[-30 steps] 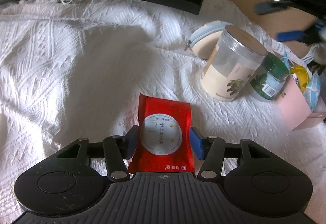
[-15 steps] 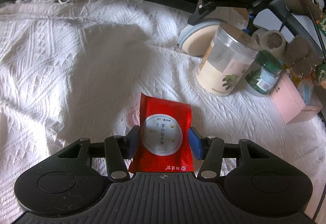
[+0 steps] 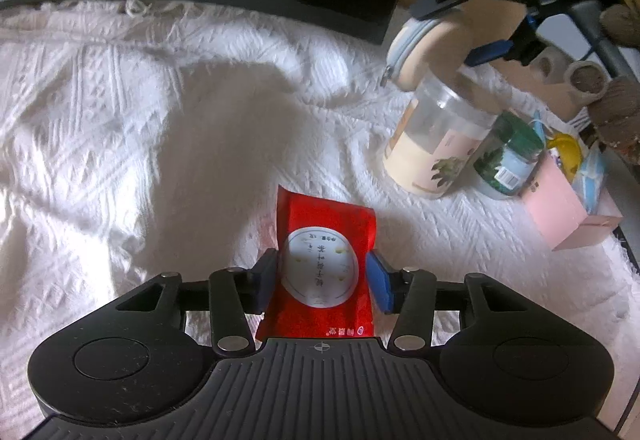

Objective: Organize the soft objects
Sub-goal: 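Grasp the round beige zippered case with the right tool while the left tool holds the packet, then lower the red packet and beige case into the pink box and open both tools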

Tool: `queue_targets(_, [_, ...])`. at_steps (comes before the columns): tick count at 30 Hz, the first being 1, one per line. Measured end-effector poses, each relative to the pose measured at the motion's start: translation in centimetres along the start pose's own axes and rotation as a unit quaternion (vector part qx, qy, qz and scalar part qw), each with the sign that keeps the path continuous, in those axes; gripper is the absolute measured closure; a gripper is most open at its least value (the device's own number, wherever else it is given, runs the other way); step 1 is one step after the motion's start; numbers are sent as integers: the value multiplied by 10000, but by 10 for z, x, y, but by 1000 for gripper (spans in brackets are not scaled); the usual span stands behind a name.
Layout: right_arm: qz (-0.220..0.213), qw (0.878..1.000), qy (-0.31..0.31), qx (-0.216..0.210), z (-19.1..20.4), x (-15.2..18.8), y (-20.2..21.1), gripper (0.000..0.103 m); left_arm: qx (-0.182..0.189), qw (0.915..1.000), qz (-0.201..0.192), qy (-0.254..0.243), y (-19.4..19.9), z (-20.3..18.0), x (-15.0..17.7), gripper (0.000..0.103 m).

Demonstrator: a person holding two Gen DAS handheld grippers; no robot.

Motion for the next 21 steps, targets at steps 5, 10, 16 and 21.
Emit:
queue_targets(5, [-426, 9988, 183, -124, 7, 1, 47, 10, -12, 9997, -243, 7, 17, -6, -14, 51])
queue_targets(10, [-954, 9948, 261, -245, -1, 5, 111, 10, 105, 9974, -711, -90, 45, -31, -43, 51])
queue_targets(16, [-1648, 9862, 127, -133, -36, 15, 191, 10, 551, 9909, -1129, -490, 65, -97, -90, 51])
queue_targets(21, [-2075, 9778, -258, 124, -87, 35, 244, 10, 1078, 9838, -1155, -852, 58, -164, -117, 51])
Point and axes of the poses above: each gripper's, at about its wrist camera, not at the fingertips, and y roughly against the way its jaws point, z to its left, x to its underside, the point moved 1 cm from there along -y, roughly the way its jaws point, and after that the axes turned 8 degrees about -x, right-handed, at the moved point
